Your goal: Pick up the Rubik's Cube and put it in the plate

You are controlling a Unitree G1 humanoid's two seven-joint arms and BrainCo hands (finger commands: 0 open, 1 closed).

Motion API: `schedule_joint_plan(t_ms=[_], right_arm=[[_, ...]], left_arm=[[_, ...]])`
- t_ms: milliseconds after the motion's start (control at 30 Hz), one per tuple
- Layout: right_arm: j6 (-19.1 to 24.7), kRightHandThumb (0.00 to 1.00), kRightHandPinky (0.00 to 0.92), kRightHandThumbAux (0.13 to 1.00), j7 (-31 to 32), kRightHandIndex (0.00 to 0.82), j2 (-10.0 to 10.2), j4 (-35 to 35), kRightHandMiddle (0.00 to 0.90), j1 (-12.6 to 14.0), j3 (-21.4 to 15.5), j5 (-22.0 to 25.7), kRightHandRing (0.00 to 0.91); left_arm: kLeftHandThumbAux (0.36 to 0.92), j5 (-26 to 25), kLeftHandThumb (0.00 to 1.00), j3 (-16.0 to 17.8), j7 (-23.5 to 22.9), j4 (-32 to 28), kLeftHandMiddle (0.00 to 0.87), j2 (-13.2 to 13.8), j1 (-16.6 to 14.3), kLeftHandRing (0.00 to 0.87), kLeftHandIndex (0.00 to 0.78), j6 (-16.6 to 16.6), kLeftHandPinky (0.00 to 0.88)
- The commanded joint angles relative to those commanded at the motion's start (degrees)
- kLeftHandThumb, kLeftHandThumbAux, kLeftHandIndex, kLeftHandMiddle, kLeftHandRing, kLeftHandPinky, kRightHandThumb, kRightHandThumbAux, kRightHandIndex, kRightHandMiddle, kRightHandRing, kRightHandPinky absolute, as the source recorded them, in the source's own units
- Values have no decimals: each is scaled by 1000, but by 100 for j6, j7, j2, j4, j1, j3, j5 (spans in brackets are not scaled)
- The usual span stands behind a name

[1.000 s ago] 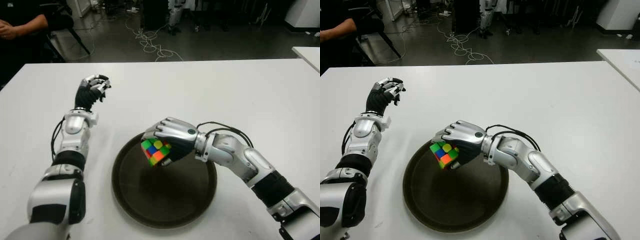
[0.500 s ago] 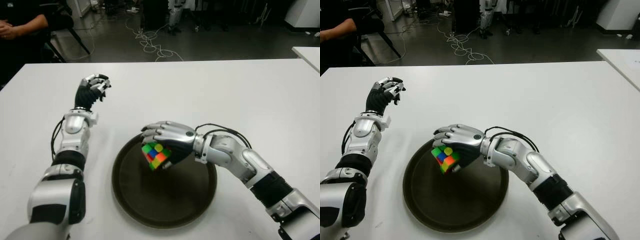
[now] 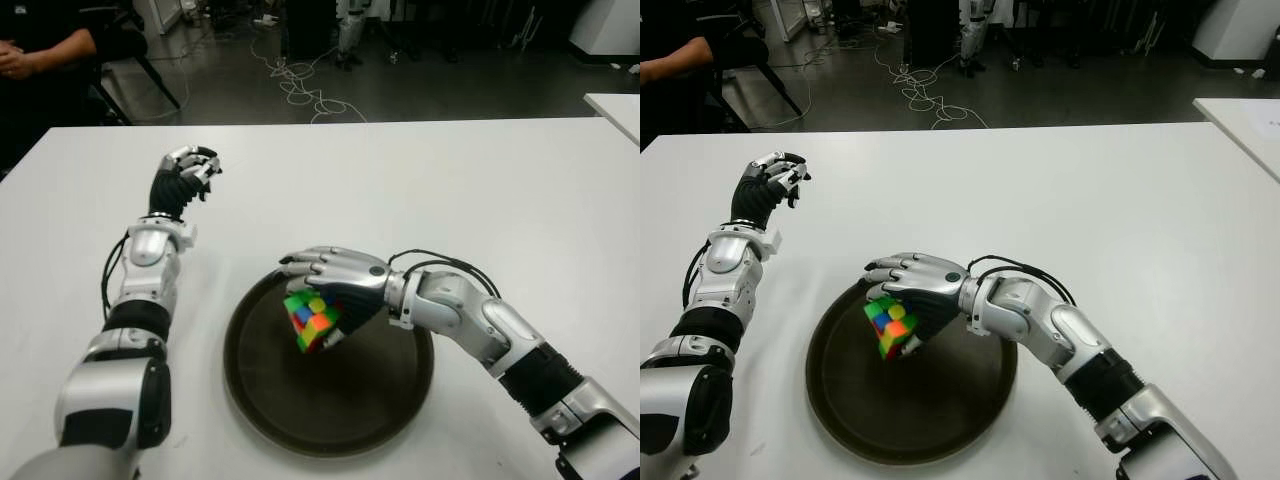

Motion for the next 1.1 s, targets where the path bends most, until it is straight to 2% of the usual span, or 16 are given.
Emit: schedule_joint_plan(t_ms=[1100], right_arm=[[81, 0, 0, 623, -164, 0, 110, 165, 0, 5, -111, 83, 0]], left_arm=[[665, 17, 838, -20, -30, 43, 555, 7, -36, 708, 415, 6, 753]])
